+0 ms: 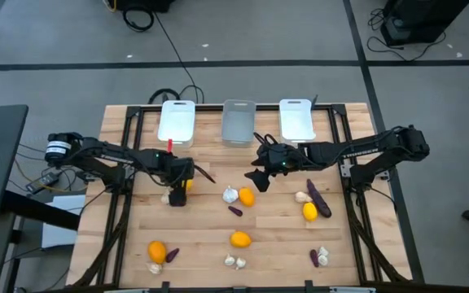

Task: Sort produce into baskets
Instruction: Put the lemon into the left white bin

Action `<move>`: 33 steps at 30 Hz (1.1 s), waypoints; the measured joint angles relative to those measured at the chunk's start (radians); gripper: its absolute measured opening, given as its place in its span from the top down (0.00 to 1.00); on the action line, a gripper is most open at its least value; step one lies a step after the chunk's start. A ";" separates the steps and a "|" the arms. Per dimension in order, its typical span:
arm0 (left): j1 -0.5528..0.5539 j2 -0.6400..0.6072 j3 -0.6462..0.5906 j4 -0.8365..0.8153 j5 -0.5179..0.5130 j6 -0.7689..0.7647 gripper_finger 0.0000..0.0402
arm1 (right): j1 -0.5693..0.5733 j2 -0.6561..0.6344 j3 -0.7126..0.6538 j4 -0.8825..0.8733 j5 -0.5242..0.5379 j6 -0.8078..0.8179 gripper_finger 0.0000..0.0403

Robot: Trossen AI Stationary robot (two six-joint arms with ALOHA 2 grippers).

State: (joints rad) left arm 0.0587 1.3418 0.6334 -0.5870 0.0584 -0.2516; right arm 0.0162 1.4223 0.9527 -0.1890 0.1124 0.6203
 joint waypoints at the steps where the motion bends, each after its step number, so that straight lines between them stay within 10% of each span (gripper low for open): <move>1: 0.000 0.000 0.000 0.006 0.000 -0.015 0.46 | 0.000 0.000 0.000 0.000 0.000 0.008 0.27; 12: 0.070 -0.007 0.155 -0.148 -0.025 -0.037 0.44 | 0.000 0.000 0.000 -0.001 0.007 0.083 0.41; 33: 0.755 0.083 0.414 -0.287 -0.075 0.330 0.46 | 0.003 -0.001 0.000 -0.001 0.097 0.114 0.42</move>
State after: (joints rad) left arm 0.8142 1.4249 1.0477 -0.8742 -0.0162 0.0783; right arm 0.0193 1.4216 0.9524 -0.1898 0.2096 0.7345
